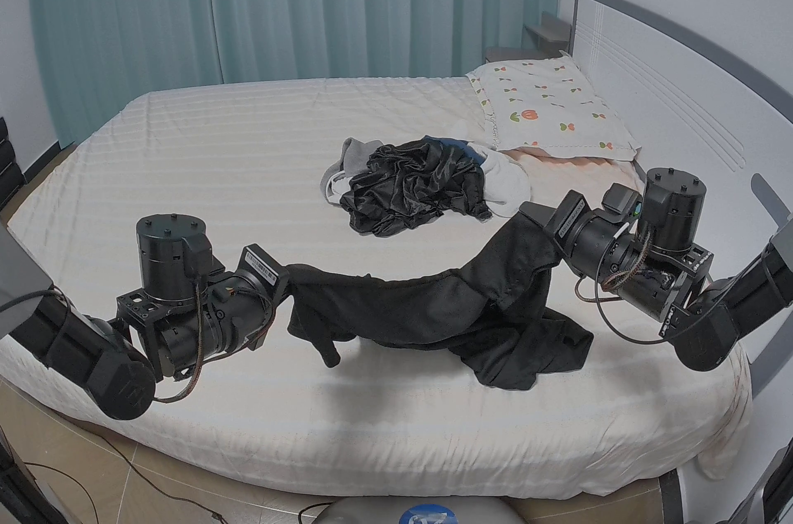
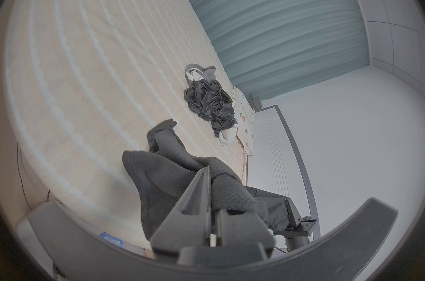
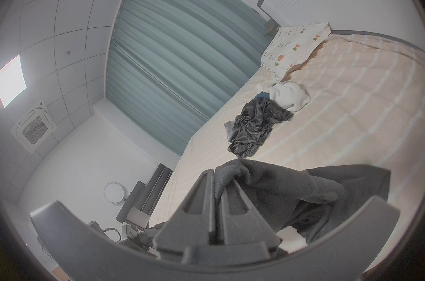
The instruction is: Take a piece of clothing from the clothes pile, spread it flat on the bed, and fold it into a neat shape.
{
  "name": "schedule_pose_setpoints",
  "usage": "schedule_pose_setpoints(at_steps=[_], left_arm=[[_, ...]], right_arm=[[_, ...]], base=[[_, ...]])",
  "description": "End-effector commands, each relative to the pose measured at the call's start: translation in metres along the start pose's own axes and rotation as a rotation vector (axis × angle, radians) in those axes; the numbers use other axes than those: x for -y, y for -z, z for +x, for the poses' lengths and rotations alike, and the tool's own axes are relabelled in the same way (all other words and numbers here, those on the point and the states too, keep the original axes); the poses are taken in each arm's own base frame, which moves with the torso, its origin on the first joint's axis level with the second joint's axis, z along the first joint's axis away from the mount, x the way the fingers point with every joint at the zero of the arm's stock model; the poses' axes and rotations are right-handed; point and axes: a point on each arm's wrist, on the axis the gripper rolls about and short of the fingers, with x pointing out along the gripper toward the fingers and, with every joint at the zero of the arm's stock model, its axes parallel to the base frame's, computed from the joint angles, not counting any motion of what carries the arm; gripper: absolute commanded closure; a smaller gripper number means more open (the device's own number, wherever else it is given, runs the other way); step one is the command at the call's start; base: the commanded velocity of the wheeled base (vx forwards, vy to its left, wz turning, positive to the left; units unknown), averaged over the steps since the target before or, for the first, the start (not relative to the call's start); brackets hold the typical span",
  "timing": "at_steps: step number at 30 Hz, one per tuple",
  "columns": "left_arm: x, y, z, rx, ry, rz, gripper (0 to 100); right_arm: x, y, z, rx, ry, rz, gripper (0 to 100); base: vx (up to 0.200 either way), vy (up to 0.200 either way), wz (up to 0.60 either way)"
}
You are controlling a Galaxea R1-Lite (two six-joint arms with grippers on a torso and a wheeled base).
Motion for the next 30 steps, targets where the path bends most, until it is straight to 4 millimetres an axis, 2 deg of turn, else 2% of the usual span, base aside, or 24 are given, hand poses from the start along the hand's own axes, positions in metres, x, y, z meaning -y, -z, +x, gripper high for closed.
schedule_pose_setpoints(at_steps=[1,30], left_arm=[[0.0025,0.0001,-0.0031,0.003,0.009,0.003,100],[0.0091,-0.0007,-0.0119,0.008,0.032,0.008,100]], right_arm=[[-0.0029,0.0,-0.0002,0.001,-0.009,0.0,100],[-0.0065,0.002,-0.001,0.012,-0.021,0.002,100]], base=[[0.0,0.2,0.0],[0.0,0.2,0.0]])
